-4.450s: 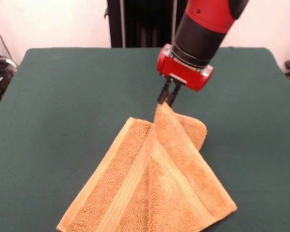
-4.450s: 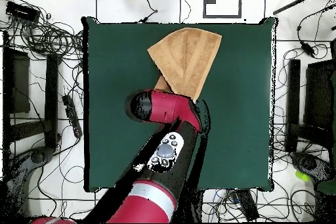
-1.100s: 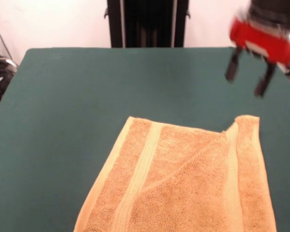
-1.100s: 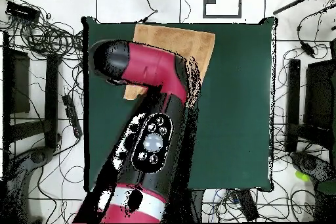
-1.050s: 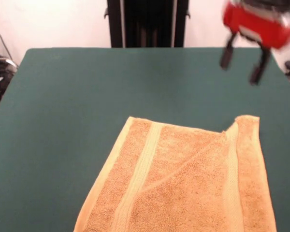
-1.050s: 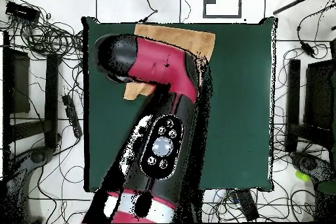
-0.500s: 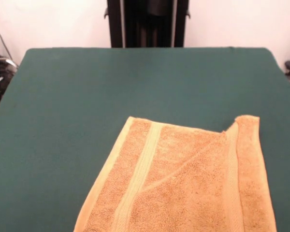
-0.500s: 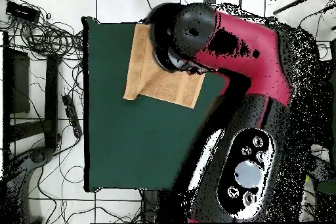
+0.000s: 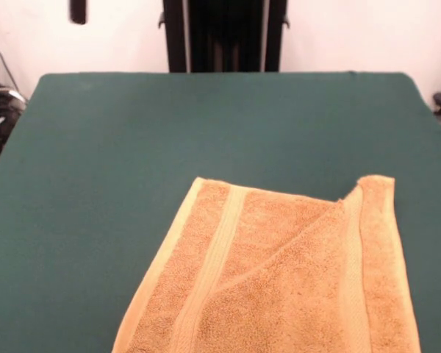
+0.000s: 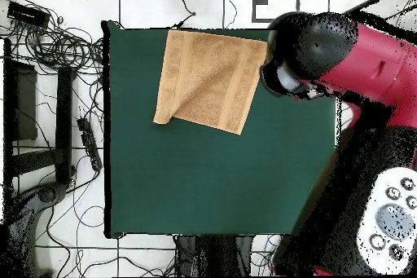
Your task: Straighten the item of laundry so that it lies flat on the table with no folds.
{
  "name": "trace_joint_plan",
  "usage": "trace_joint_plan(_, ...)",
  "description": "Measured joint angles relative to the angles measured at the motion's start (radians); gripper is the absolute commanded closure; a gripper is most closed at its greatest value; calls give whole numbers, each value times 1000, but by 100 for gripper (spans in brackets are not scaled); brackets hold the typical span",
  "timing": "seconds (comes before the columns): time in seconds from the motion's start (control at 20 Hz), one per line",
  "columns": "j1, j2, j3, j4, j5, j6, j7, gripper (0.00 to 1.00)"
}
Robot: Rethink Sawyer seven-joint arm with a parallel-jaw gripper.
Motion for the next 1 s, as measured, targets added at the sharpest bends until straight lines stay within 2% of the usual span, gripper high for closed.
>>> trace_joint_plan(0.35, -33, 0, 67, 10, -60, -51, -17, 0)
trace_joint_plan(1.0, -30, 6, 161, 34, -83, -142, -17, 0)
